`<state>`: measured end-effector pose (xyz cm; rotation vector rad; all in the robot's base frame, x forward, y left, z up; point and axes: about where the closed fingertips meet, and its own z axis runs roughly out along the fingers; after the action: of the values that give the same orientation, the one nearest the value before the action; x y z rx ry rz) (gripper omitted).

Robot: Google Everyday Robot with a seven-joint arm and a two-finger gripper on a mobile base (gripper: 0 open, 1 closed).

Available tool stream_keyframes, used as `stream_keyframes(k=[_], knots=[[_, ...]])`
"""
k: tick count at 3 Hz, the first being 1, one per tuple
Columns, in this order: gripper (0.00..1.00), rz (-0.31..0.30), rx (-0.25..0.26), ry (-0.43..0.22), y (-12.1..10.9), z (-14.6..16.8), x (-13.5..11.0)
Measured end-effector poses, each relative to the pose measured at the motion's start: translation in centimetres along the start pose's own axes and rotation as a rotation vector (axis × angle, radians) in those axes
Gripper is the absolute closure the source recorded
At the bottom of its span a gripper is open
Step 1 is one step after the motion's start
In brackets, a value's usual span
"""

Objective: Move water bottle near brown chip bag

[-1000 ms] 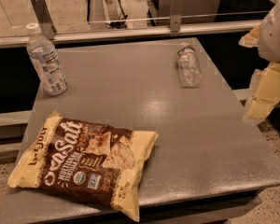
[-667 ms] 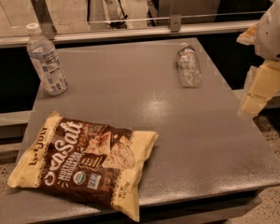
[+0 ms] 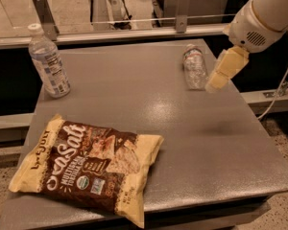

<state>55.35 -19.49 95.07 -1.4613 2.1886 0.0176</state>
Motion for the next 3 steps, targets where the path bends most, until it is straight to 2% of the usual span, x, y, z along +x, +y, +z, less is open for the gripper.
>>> stream_keyframes(k=[1, 3], knots=[[0.0, 0.11, 0.018, -0.01, -2.7, 4.4, -1.9], [0.0, 0.375, 0.057, 0.057, -6.4, 11.9, -2.6]])
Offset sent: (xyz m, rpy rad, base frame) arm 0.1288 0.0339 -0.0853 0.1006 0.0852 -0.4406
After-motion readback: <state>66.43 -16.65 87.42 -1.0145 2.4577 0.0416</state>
